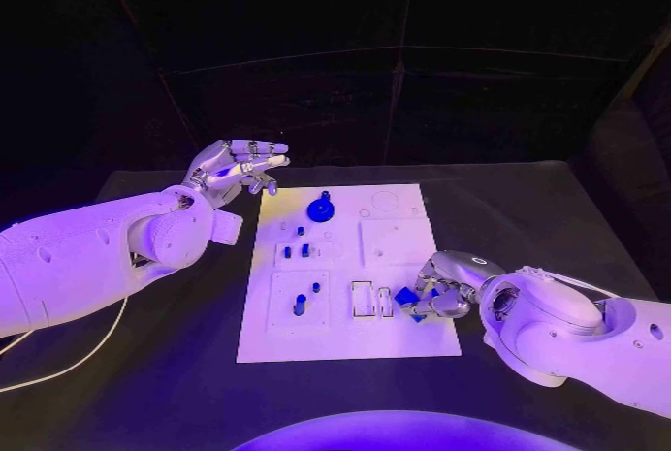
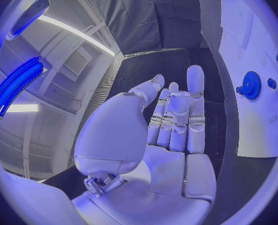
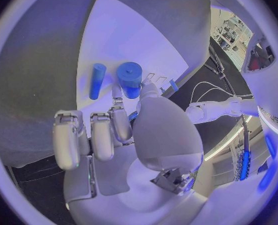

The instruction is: Assemble the parts on the task board

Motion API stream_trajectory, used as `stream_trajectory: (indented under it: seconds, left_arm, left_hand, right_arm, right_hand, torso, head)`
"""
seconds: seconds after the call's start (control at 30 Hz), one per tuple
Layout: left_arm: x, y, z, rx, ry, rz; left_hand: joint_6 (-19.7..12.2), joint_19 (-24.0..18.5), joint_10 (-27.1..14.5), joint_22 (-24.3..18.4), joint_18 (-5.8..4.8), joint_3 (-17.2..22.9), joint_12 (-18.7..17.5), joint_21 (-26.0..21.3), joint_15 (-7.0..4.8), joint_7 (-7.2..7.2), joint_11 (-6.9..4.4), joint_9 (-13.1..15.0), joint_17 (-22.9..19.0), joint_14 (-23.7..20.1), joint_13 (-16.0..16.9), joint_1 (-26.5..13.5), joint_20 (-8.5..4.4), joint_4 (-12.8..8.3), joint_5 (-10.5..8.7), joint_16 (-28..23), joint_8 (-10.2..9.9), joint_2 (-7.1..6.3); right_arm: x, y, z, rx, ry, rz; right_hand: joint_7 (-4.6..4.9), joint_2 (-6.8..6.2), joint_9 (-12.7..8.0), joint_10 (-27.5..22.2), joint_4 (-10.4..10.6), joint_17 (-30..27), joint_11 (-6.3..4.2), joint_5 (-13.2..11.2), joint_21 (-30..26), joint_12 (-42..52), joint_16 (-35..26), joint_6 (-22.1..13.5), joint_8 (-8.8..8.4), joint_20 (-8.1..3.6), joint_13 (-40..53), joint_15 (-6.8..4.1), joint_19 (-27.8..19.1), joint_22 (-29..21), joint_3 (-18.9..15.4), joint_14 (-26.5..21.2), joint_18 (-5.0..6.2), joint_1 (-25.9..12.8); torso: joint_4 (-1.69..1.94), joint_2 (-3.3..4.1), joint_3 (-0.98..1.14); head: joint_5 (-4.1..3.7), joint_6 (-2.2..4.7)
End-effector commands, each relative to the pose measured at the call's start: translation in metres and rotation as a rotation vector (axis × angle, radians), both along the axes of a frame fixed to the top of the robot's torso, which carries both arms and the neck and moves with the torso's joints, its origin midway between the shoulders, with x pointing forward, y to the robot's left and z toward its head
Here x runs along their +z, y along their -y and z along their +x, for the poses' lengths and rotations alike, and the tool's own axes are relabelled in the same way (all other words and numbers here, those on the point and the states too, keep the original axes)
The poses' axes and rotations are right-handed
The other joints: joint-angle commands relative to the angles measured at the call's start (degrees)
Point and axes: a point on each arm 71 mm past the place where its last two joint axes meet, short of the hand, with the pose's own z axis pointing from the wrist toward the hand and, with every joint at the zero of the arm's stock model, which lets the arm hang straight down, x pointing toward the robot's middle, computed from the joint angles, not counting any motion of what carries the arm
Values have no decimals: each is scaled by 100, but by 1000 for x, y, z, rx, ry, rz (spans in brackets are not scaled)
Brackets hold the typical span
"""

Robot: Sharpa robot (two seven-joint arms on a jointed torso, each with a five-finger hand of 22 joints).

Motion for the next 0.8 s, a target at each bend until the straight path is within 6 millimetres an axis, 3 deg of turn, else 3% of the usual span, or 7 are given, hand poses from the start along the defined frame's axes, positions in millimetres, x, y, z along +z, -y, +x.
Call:
stream_trajectory:
  seconds: [0.03,0.17,0.43,0.8]
  left_arm:
    - [1,1,0,-10,3,-10]
    - [1,1,0,-11,3,-10]
    - [1,-1,-1,-8,2,-9]
    - [1,-1,-1,-9,1,-9]
  left_hand:
    - [-29,-31,-51,-5,79,-39,29,-22,1,2,-2,-6,-9,-43,-5,9,8,9,-11,-20,31,37]
    - [-29,-31,-51,-5,79,-39,29,-22,1,2,-2,-6,-9,-43,-5,9,8,9,-11,-20,31,37]
    - [-29,-31,-51,-5,79,-39,29,-22,1,2,-2,-6,-9,-43,-5,9,8,9,-11,-20,31,37]
    - [-29,-31,-51,-5,79,-39,29,-22,1,2,-2,-6,-9,-43,-5,9,8,9,-11,-20,31,37]
  right_arm:
    - [-2,-2,1,18,2,-28]
    - [-4,-3,3,30,1,-51]
    - [-3,-5,4,43,20,-70]
    - [10,-11,-2,-3,92,50]
  right_hand:
    - [-20,44,20,54,-17,682,-3,48,17,35,36,37,58,10,23,-22,595,1508,5,427,-86,55]
    - [-31,106,49,59,-62,687,-15,127,17,33,36,51,99,-1,57,-32,595,1508,36,426,-86,242]
    - [-94,237,140,131,-155,700,-71,564,17,77,36,234,216,-34,183,-75,595,1508,57,425,-86,542]
    - [-255,364,323,318,-48,716,-210,799,17,215,33,575,346,-139,441,-192,595,1508,-64,428,-86,489]
  torso:
    - [6,-4,-6]
    - [10,-3,-9]
    - [7,-11,-7]
    - [4,-15,-8]
  head:
    - [-2,-5]
    - [0,-11]
    - [16,-28]
    - [9,0]
